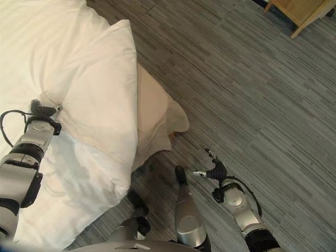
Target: Making the bed.
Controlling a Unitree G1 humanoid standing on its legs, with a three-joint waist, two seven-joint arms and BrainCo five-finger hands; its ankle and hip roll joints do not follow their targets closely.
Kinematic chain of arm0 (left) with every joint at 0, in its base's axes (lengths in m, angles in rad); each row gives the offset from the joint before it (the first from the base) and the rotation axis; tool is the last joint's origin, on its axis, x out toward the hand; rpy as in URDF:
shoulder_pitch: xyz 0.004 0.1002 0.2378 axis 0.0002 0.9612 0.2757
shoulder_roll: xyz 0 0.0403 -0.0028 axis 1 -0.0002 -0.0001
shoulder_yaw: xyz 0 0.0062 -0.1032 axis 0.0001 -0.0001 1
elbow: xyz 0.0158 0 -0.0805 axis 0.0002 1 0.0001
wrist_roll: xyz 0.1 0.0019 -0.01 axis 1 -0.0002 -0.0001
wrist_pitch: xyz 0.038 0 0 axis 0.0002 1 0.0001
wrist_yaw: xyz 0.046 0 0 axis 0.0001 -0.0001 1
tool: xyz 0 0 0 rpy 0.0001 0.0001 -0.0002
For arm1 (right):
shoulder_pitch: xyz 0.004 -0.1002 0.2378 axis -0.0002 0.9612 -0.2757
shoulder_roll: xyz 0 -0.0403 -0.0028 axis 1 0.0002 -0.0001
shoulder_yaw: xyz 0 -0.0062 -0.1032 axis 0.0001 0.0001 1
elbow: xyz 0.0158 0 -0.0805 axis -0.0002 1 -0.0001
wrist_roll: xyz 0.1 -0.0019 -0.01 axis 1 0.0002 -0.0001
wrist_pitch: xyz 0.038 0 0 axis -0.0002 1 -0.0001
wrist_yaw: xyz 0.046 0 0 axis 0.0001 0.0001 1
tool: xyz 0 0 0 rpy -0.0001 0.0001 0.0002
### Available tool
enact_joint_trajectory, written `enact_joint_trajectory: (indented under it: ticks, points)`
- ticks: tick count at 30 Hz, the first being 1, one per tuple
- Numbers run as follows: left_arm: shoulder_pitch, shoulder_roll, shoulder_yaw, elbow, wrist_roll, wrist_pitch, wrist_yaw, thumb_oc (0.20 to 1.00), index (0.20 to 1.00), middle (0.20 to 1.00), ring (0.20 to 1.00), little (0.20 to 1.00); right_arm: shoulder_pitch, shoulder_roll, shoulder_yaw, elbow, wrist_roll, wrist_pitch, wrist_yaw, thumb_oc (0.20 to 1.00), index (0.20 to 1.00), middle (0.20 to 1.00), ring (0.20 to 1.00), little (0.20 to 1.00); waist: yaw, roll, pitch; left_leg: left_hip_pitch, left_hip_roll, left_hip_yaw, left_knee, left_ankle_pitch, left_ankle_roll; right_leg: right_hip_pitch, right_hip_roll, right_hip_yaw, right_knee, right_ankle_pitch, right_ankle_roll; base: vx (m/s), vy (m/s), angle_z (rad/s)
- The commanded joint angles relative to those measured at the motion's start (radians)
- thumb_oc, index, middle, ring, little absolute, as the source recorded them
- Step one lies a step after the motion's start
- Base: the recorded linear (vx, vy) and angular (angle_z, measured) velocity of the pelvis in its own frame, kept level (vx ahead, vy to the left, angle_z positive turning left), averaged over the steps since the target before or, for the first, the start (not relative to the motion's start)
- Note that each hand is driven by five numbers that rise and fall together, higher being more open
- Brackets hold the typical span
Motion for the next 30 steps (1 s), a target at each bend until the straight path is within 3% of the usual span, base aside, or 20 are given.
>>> enact_joint_trajectory:
  ticks: [1,6,19,25,30]
  points:
    - [-0.091,-0.154,-0.016,-0.076,-0.03,-0.08,-0.038,0.2,0.2,0.2,0.2,0.2,0.022,-0.032,-0.002,-0.022,0.0,-0.033,-0.012,1.0,1.0,1.0,1.0,1.0,-0.031,0.026,-0.038,0.132,0.093,-0.026,0.013,-0.065,-0.074,-0.02,-0.025,-0.014,0.014,-0.031,0.088,0.03,-0.014,0.11]
    - [-0.062,-0.212,-0.054,-0.287,-0.003,-0.074,-0.021,0.2,0.2,0.2,0.2,0.2,0.042,-0.022,0.001,0.014,-0.025,-0.009,-0.007,1.0,1.0,1.0,1.0,1.0,-0.002,0.023,-0.06,0.192,0.088,-0.044,0.013,-0.08,-0.069,0.068,-0.035,-0.045,0.011,-0.051,0.084,0.04,-0.018,0.22]
    - [-0.022,-0.207,-0.071,-0.527,0.043,-0.062,-0.036,0.2,0.2,0.2,0.2,0.2,0.072,0.011,-0.007,0.056,-0.049,0.02,0.014,1.0,1.0,1.0,1.0,1.0,0.041,-0.016,-0.14,0.262,0.075,-0.082,0.013,-0.099,-0.058,0.182,-0.053,-0.088,0.011,-0.067,0.085,0.01,-0.007,0.07]
    - [-0.027,-0.282,-0.106,-0.548,-0.026,-0.086,-0.07,0.2,0.2,0.2,0.2,0.2,0.076,0.015,-0.012,0.072,-0.047,0.027,0.006,1.0,1.0,1.0,1.0,1.0,0.016,-0.014,-0.153,0.279,0.069,-0.072,0.013,-0.106,-0.054,0.193,-0.055,-0.075,0.011,-0.068,0.086,0.0,0.008,0.0]
    - [-0.057,-0.41,-0.182,-0.473,-0.045,-0.102,-0.112,0.2,0.2,0.2,0.2,0.2,0.064,0.013,0.005,0.129,-0.077,0.041,-0.015,1.0,1.0,1.0,1.0,1.0,-0.058,0.012,-0.147,0.294,0.06,-0.013,0.013,-0.126,-0.045,0.128,-0.048,0.007,0.017,-0.051,0.095,0.0,0.06,-0.34]
